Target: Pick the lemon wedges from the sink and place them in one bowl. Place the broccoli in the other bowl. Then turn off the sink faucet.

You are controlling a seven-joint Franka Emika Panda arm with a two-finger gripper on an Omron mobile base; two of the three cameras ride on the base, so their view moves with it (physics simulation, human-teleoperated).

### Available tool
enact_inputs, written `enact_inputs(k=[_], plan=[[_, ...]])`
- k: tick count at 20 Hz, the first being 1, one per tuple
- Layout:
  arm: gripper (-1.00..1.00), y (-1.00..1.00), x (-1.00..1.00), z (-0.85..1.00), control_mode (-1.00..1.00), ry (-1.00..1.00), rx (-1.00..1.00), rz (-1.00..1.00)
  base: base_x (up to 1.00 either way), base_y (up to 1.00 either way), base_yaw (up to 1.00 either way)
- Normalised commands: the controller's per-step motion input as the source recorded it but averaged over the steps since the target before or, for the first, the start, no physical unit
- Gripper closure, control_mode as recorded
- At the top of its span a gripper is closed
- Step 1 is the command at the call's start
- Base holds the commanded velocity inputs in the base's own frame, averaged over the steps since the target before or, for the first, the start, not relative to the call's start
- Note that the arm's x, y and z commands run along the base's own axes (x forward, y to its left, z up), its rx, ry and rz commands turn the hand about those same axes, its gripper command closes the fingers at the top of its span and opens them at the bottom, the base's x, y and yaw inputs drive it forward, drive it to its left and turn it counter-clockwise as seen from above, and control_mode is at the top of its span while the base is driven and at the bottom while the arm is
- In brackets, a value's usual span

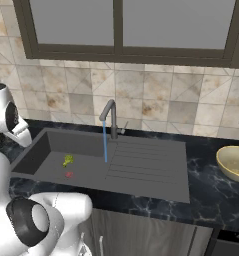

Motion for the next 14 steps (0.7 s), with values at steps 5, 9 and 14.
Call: enact_inputs(k=[5,9,14], plan=[[-1.0,-0.37,0.33,0.0,-1.0,0.08,-0.01,0.0,0.0,0.0,0.0],[-1.0,-0.25,0.46,0.0,-1.0,0.22,-0.01,0.0,0.0,0.0,0.0],[-1.0,-0.15,0.44,-0.13,-1.0,0.22,-0.08,0.08,0.0,0.0,0.0]])
